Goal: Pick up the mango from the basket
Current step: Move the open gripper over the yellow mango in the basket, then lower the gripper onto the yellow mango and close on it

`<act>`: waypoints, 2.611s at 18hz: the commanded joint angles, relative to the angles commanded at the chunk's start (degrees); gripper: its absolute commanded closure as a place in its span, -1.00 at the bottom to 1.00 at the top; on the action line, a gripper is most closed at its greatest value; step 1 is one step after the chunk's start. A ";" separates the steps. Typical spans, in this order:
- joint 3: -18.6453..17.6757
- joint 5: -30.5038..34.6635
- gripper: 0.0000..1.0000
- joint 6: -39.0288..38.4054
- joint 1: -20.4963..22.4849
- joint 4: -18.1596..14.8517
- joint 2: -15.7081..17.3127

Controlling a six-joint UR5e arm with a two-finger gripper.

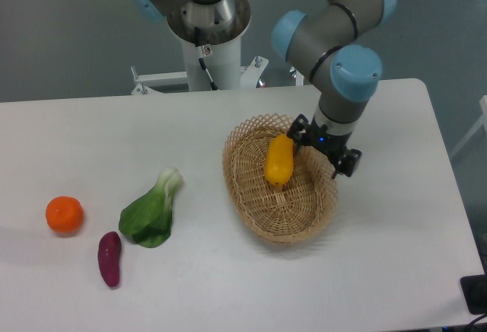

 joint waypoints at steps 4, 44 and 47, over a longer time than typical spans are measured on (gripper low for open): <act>-1.32 0.00 -1.00 -1.22 -1.14 -0.18 -0.09; -5.54 0.97 0.04 -10.46 -5.19 8.61 -2.37; -3.53 0.97 0.04 -10.20 -5.10 8.09 -2.28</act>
